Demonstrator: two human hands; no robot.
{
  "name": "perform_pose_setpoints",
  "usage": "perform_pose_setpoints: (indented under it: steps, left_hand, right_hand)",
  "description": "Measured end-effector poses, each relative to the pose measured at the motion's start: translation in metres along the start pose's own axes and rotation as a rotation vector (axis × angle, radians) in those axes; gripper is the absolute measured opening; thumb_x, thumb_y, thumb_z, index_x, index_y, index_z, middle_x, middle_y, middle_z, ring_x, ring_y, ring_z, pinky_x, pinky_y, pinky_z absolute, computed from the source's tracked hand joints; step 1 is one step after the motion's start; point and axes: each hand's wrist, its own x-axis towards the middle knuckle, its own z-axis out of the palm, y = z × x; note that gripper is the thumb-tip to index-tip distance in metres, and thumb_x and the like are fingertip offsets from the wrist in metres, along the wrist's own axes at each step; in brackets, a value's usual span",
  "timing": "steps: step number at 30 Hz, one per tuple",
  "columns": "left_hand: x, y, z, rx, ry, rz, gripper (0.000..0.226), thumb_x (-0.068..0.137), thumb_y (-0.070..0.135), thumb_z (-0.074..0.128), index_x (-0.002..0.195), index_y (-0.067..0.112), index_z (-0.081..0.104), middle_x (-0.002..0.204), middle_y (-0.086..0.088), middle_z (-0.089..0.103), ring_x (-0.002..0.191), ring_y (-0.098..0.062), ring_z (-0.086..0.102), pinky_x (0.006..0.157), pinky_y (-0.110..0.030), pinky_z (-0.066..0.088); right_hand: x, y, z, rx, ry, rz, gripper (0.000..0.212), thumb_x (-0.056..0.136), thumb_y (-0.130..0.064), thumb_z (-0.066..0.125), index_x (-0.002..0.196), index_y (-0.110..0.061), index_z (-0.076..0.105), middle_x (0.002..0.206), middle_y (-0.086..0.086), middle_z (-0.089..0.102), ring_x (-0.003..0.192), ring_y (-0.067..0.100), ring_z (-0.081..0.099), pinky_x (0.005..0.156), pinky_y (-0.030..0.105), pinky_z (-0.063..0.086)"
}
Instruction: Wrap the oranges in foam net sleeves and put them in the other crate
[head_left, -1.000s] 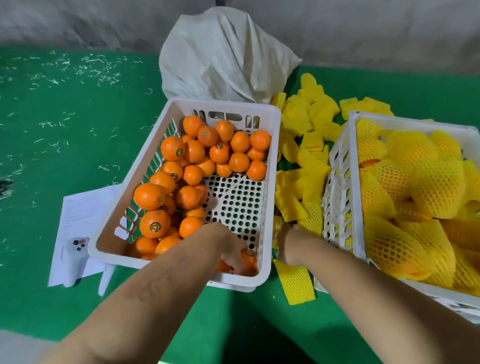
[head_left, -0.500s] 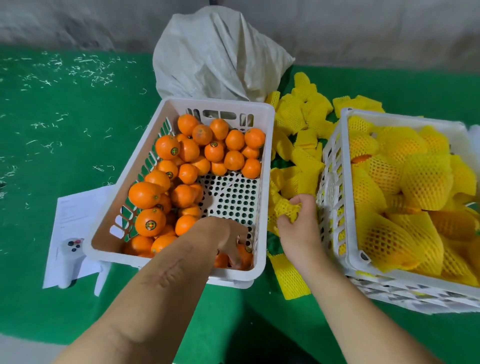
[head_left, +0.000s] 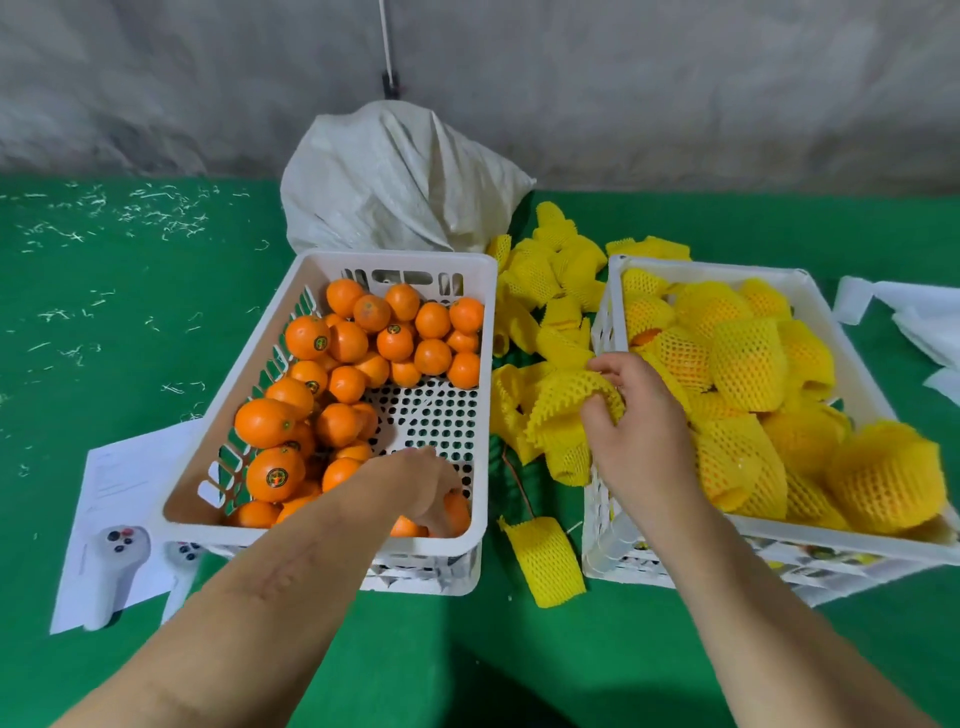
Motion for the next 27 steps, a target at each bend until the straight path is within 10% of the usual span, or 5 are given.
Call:
perform_pose_setpoints:
  steps: [7, 12, 16, 21, 27]
  left_hand:
    - [-0.017, -0.024, -0.014, -0.223, 0.23, 0.0, 0.065, 0.081, 0.068, 0.072, 0.124, 0.019, 0.064, 0.108, 0.001, 0.062, 0.1, -0.023, 0.061, 0.077, -0.035, 0.051]
    - [-0.062, -0.034, -0.033, -1.259, 0.699, 0.058, 0.041, 0.082, 0.074, 0.064, 0.105, 0.04, 0.064, 0.106, 0.006, 0.073, 0.098, -0.014, 0.07, 0.073, -0.031, 0.053]
    - [-0.079, 0.019, -0.046, -1.545, 0.617, 0.413, 0.06, 0.079, 0.076, 0.062, 0.126, 0.039, 0.067, 0.112, 0.012, 0.077, 0.1, -0.01, 0.073, 0.082, -0.027, 0.056]
    - [-0.065, 0.071, -0.047, -1.661, 0.491, 0.611, 0.069, 0.075, 0.052, 0.079, 0.13, 0.01, 0.072, 0.152, 0.004, 0.053, 0.126, -0.024, 0.065, 0.088, -0.044, 0.063]
    - [-0.043, 0.078, -0.025, -1.686, 0.491, 0.614, 0.047, 0.085, 0.033, 0.076, 0.127, 0.012, 0.074, 0.16, 0.005, 0.048, 0.143, -0.022, 0.053, 0.098, -0.038, 0.06]
  right_hand:
    - [0.01, 0.019, 0.003, -0.343, -0.262, -0.163, 0.031, 0.1, -0.017, 0.056, 0.13, -0.019, 0.057, 0.126, 0.004, 0.062, 0.1, 0.027, 0.062, 0.07, 0.04, 0.055]
    - [0.013, 0.02, 0.005, -0.314, -0.169, -0.115, 0.017, 0.097, -0.023, 0.059, 0.111, -0.02, 0.051, 0.093, 0.002, 0.061, 0.067, 0.021, 0.056, 0.049, 0.034, 0.041]
    - [0.012, 0.017, 0.005, -0.234, -0.084, -0.029, 0.023, 0.097, -0.022, 0.06, 0.102, -0.025, 0.038, 0.062, -0.004, 0.045, 0.045, 0.014, 0.041, 0.042, 0.028, 0.017]
    - [0.009, 0.022, -0.002, -0.189, -0.088, -0.1, 0.048, 0.088, -0.02, 0.077, 0.11, -0.022, 0.034, 0.081, -0.004, 0.051, 0.065, 0.021, 0.054, 0.049, 0.034, 0.032]
    - [0.013, 0.028, 0.003, -0.099, 0.006, -0.069, 0.019, 0.1, -0.018, 0.059, 0.107, -0.022, 0.043, 0.085, -0.004, 0.054, 0.077, 0.022, 0.056, 0.055, 0.033, 0.039]
